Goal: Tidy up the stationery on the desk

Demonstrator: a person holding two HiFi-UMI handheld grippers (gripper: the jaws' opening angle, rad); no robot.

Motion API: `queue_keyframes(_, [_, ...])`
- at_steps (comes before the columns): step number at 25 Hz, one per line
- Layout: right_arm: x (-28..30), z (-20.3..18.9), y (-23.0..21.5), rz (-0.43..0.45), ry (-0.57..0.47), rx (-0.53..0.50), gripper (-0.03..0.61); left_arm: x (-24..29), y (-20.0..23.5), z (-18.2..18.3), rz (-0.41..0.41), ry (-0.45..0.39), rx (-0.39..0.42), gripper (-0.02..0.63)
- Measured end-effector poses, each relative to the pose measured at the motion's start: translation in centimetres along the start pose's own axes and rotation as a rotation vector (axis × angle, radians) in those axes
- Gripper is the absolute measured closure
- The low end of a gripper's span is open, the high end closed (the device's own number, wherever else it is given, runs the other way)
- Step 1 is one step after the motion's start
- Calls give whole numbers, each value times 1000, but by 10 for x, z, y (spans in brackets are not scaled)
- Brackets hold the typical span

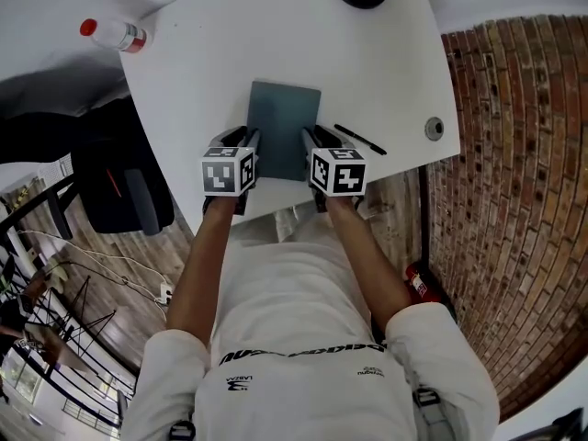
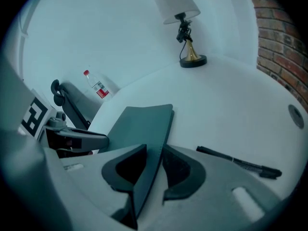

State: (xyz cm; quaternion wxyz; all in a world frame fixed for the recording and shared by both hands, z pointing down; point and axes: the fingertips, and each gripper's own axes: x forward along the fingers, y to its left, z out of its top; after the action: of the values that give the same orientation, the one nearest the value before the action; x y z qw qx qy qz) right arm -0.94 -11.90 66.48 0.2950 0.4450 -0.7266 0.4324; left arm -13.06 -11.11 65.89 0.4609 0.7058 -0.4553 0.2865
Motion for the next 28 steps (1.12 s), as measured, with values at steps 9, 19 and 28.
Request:
queue_keyframes(9, [-3,3,-5,22,25,-132,479,-1,-10,-11,47,-31,-67,509])
queue_keyframes(19, [-9,6,-13,50,38,-271,479,-3,-28,-25,96,-64,-148,509])
queue_keyframes(28, [-11,7,-19,71,42,-341,479,-2,-40,-35,109,-71,-190,509])
